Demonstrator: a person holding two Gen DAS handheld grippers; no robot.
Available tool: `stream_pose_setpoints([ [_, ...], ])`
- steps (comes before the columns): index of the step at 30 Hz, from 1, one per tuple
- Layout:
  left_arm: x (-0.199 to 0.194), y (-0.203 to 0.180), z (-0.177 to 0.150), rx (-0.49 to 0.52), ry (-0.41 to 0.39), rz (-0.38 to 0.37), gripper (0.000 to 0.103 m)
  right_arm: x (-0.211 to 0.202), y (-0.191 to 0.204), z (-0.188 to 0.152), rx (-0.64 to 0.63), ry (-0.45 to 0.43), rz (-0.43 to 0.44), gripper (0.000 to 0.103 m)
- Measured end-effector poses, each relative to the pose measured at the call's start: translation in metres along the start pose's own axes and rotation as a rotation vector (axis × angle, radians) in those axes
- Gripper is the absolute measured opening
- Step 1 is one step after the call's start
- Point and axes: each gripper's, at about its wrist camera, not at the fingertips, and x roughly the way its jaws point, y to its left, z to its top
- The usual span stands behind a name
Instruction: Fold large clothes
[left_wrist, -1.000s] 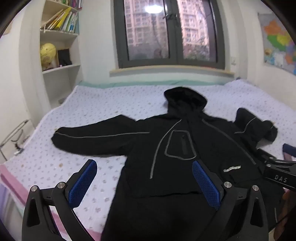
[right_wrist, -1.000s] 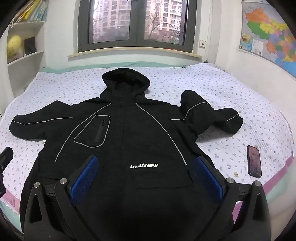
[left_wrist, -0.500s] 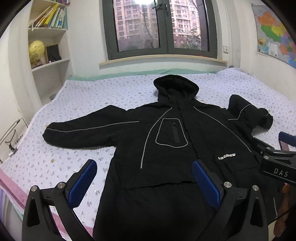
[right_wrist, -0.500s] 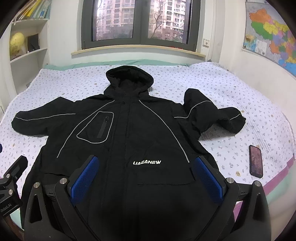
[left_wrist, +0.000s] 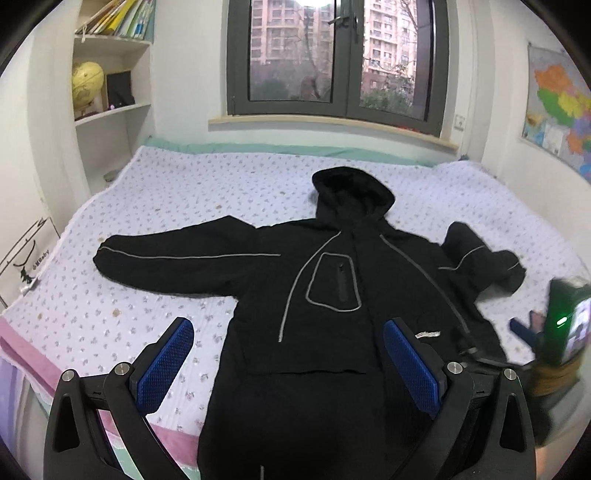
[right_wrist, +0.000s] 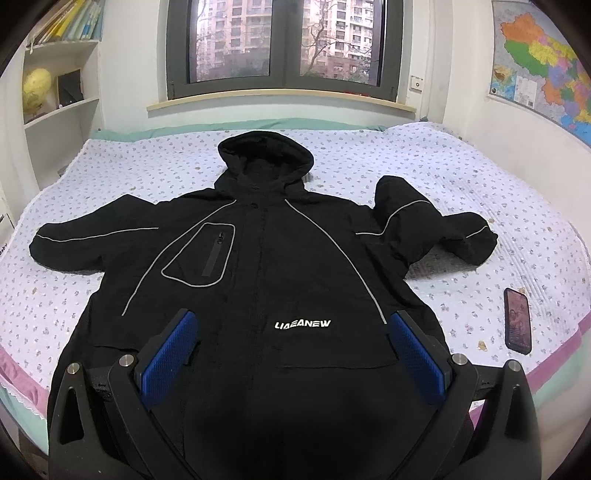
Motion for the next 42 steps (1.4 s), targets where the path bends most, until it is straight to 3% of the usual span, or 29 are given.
stream_pose_setpoints([
  [6,-0.022,-0.006,0.013,-0.036,-0.040,-0.072,0.102,-0.002,-0.003,0.004,0.008,-0.013,0.013,0.103],
  [19,0.010,-0.009,0.004,-0.011,0.013,0.006,0.102,0.003,-0.005,0.006,0.011,0.000,0.012,0.103],
  [29,-0.023,-0.006,0.010,-0.033,-0.038,0.028,0.102,-0.002,-0.004,0.004,0.004,-0.005,0.043,0.103],
  [33,-0.063,-0.014,0.025,-0.042,-0.116,-0.065,0.102,-0.003,-0.005,0.006,0.009,-0.005,0.065,0.103],
  [38,-0.089,-0.002,0.047,-0.150,-0.176,-0.243,0.102,-0.008,-0.003,0.018,0.010,-0.028,0.078,0.103],
  [40,-0.081,0.009,0.053,-0.185,-0.187,-0.213,0.102,-0.008,0.001,0.023,0.004,-0.042,0.068,0.103],
  [42,-0.061,0.025,0.053,-0.198,-0.183,-0.125,0.102,-0.006,0.005,0.027,-0.003,-0.046,0.061,0.103],
])
